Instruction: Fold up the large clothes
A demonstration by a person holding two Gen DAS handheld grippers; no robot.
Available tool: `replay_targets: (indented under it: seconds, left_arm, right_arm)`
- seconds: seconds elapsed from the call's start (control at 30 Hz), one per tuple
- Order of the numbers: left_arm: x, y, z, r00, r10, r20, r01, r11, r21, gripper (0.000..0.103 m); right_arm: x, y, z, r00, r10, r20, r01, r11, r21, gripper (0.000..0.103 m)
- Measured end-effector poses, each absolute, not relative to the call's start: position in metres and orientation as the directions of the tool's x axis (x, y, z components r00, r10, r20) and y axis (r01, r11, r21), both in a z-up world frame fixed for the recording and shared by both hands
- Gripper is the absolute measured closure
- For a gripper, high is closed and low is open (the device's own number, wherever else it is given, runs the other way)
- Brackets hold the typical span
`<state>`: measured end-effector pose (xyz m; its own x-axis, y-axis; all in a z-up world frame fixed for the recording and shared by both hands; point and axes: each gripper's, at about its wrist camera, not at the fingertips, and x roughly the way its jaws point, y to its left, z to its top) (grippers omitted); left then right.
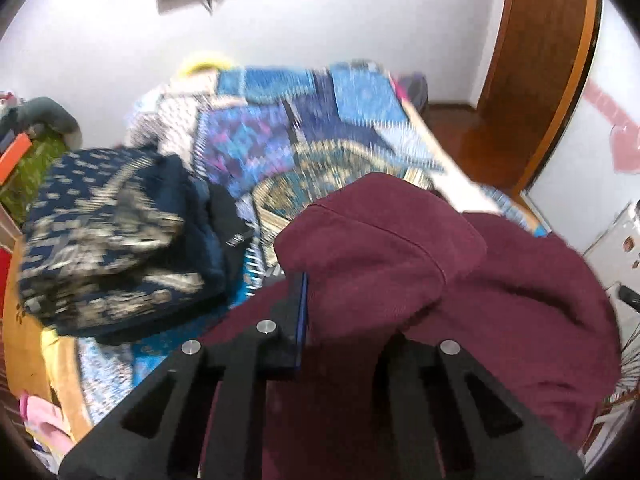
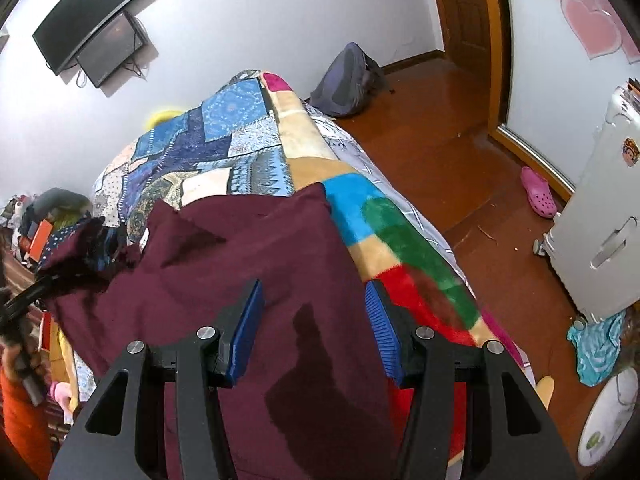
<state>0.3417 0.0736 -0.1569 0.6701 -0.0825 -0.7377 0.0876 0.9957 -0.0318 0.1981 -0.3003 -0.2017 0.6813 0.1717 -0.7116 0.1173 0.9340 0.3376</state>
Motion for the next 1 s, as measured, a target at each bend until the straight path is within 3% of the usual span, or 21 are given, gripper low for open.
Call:
replay_targets:
  seconds: [0.1, 0.2, 0.3, 0.33, 0.43, 0.77, 0.9, 1.0]
  left_arm:
    - [0.310, 0.087, -0.142, 0.702, -0.060, -0.710, 0.059, 0.998, -0.026, 0.092]
    - [0.283, 0.102, -0.154, 0.668, -0.034, -0.744, 0.045, 0.999, -0.005, 0.091]
    - [0.265, 0.116, -0.186, 0.607, 0.044, -0.793, 0.003, 0.998, 0.057, 0.081]
    - [0.261, 0.121, -0.195, 0.590, 0.062, -0.805, -0.016, 0.998, 0.064, 0.072]
    - [0.240, 0.148, -0.230, 0.515, 0.129, -0.847, -0.117, 0.990, 0.079, 0.058]
    - [0.206, 0.198, -0.280, 0.370, 0.186, -0.910, -0.215, 0.970, 0.111, 0.051]
    - [0.214, 0.208, -0.263, 0.432, 0.153, -0.889, -0.228, 0.972, 0.057, 0.032]
    - [0.229, 0.217, -0.250, 0.478, 0.116, -0.871, -0.225, 0.974, 0.006, 0.028]
  right_arm:
    - [0.200, -0.292, -0.201, 0.688, 0.194, -0.700, 0.084, 0.936, 0.343, 0.054]
    - [0.201, -0.280, -0.208, 0.682, 0.217, -0.699, 0.054, 0.937, 0.344, 0.054]
    - [0.199, -0.271, -0.218, 0.684, 0.187, -0.705, 0.057, 0.950, 0.307, 0.046]
    - [0.199, -0.268, -0.219, 0.685, 0.177, -0.707, 0.054, 0.955, 0.291, 0.045]
    - [0.197, -0.261, -0.222, 0.683, 0.137, -0.718, 0.042, 0.974, 0.225, 0.044]
    - [0.196, -0.267, -0.219, 0.663, 0.123, -0.739, 0.046, 0.978, 0.204, 0.044]
    - [0.201, -0.274, -0.213, 0.650, 0.170, -0.741, 0.049, 0.963, 0.264, 0.044]
    - [0.208, -0.283, -0.206, 0.646, 0.202, -0.736, 0.059, 0.948, 0.312, 0.044]
